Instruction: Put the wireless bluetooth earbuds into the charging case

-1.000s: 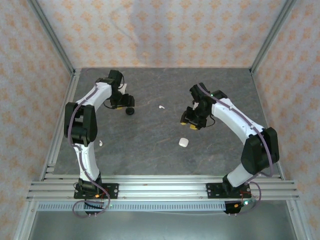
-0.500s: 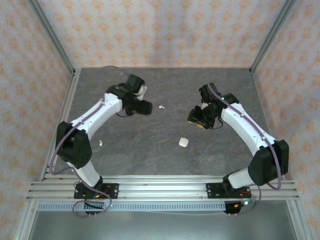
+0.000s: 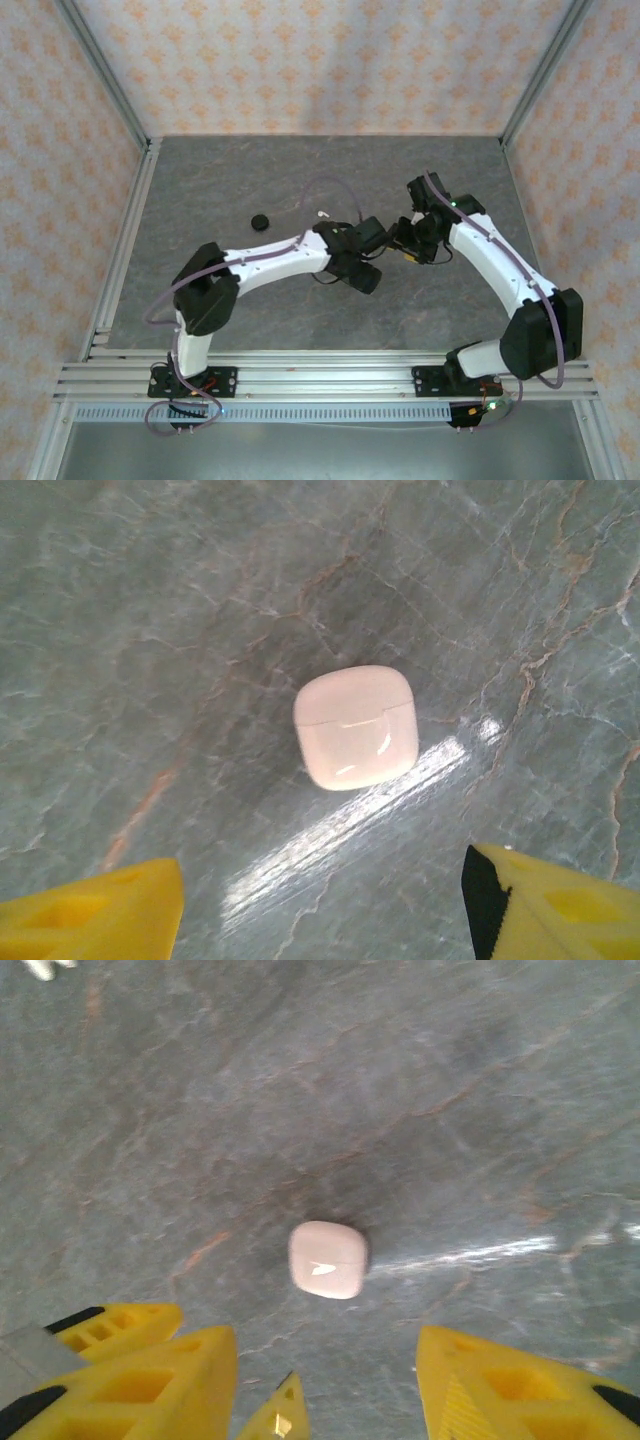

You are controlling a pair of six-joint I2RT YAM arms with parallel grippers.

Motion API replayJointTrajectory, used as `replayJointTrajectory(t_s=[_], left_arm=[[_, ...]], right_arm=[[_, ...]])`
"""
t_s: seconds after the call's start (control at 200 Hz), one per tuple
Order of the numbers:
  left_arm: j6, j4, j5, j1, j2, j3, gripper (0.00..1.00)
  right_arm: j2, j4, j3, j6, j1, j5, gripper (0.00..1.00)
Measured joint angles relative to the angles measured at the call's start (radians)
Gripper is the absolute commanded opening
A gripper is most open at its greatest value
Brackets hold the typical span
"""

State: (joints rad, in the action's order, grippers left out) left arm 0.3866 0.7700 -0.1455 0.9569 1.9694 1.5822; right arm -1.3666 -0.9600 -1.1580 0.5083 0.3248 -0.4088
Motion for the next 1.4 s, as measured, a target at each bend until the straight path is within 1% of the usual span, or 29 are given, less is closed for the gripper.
replayJointTrajectory(t_s=[0.16, 0.27, 0.47, 0.731, 1.041, 1.236, 1.401], left_arm=[[0.02, -0.012, -0.008, 0.018, 0.09, 0.033, 0.75], [0.034, -0.012, -0.011, 0.023, 0.134, 0.061, 0.77], [0.043, -0.012, -0.011, 0.025, 0.177, 0.115, 0.76], [0.066, -0.02, -0.01, 0.025, 0.215, 0.125, 0.66], [0.059, -0.042, 0.009, 0.024, 0.214, 0.082, 0.49], [0.034, -0.084, 0.034, 0.025, 0.174, 0.022, 0.46], [0.019, -0.101, 0.081, 0.018, 0.064, -0.084, 0.46]], right_arm=[[0.091, -0.005, 0.06, 0.0, -0.03, 0.021, 0.54], [0.151, -0.01, 0.1, 0.0, -0.068, 0.023, 0.54], [0.166, -0.021, 0.124, -0.008, -0.121, 0.02, 0.55], [0.189, -0.034, 0.124, -0.035, -0.148, 0.02, 0.55], [0.193, -0.039, 0.124, -0.039, -0.147, 0.02, 0.55], [0.204, -0.019, 0.14, -0.034, -0.148, -0.024, 0.55], [0.183, 0.02, 0.136, -0.022, -0.148, -0.092, 0.54]])
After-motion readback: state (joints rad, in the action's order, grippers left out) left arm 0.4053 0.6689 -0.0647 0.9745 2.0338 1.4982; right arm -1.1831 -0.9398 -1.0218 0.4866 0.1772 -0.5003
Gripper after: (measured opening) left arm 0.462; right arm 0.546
